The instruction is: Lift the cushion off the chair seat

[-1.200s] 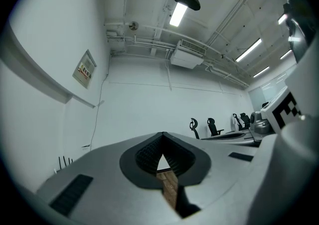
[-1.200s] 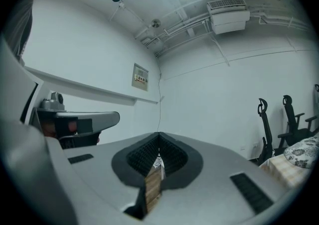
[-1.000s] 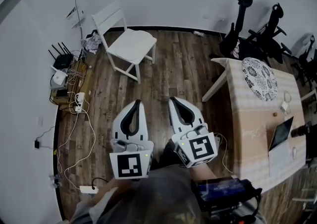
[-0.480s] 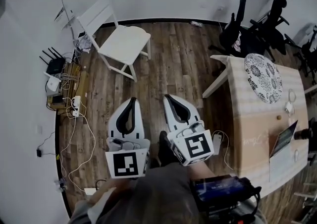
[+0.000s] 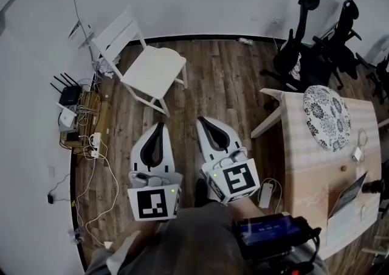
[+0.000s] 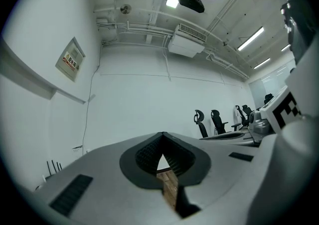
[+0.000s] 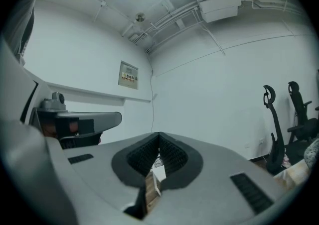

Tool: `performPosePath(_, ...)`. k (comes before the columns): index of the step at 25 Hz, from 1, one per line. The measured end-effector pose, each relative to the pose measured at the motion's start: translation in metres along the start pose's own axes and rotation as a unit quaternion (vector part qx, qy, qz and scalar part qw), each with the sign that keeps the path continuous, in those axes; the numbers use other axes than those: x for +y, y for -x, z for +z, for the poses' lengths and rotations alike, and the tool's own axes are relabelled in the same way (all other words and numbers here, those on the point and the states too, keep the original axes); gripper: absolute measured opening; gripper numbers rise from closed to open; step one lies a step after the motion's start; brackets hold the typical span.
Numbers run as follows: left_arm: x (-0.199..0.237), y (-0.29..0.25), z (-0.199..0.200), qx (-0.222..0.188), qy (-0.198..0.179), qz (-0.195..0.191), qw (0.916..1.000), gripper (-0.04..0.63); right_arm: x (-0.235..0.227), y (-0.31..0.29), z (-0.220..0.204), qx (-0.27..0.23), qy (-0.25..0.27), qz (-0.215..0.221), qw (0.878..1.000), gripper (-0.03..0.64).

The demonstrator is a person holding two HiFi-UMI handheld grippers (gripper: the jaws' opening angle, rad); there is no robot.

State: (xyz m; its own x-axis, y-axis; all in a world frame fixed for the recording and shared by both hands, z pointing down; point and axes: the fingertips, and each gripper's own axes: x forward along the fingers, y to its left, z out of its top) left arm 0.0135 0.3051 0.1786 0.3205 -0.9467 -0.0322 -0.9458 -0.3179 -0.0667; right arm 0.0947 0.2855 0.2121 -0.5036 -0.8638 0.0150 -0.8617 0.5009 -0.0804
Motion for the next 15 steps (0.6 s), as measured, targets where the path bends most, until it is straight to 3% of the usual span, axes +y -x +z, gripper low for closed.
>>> performPosePath(5,-0.004,-0.027,0.005,-0.013,0.0,0.004,0.9999,0.006,-0.024,-0.018,0.005,-0.005,0.006,0.008,1.0,0.006)
performPosePath(15,0.014,-0.07,-0.009,0.001,0.005,0.025,0.9997,0.006,-0.044,-0.061,-0.006,0.008,0.006,0.03,1.0,0.006)
